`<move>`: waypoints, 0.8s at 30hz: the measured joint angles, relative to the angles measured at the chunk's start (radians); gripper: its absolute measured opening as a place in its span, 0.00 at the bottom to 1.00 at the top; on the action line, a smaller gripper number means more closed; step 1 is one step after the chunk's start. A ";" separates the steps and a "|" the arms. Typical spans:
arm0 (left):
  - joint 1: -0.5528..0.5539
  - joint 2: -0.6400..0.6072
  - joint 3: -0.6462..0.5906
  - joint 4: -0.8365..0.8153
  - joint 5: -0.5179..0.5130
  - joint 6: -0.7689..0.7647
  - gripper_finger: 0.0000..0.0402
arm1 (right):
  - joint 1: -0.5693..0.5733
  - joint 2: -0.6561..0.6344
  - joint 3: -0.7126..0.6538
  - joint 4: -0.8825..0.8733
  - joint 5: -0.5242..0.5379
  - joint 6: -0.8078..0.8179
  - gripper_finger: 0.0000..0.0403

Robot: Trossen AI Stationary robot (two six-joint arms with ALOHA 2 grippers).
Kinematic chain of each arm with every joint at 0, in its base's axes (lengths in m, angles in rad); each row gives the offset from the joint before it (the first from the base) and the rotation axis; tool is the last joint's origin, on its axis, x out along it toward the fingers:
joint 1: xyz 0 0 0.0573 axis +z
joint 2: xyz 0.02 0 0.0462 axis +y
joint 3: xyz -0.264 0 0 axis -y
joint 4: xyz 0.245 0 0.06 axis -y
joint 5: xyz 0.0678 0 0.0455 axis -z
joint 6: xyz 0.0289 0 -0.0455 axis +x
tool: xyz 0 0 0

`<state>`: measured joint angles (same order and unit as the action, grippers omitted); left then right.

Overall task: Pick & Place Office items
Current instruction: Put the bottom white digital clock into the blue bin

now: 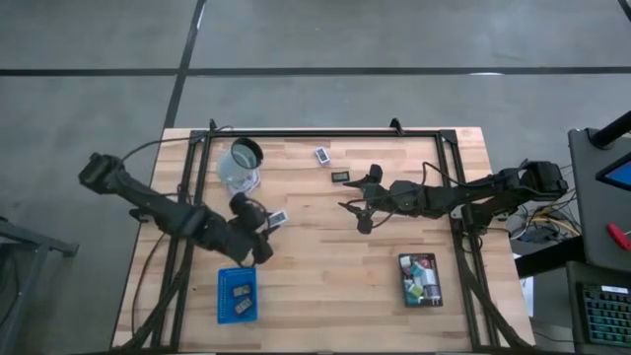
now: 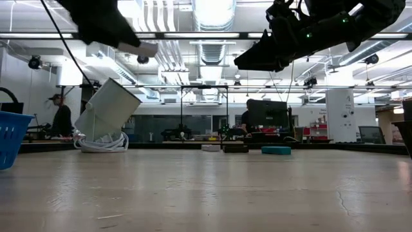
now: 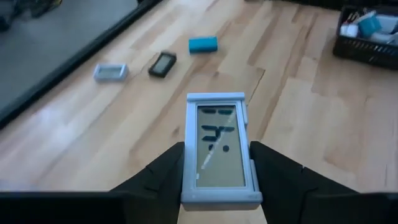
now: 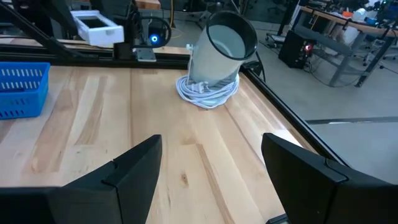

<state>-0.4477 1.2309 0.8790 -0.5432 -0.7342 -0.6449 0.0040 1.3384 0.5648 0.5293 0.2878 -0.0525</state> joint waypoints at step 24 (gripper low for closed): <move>-0.579 0.014 -0.002 -0.289 0.042 -0.696 0.42 | 0.000 0.000 0.000 0.000 0.000 0.000 0.68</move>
<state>-1.0269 1.2446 0.8770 -0.8318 -0.6918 -1.3405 0.0040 1.3384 0.5648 0.5297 0.2877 -0.0525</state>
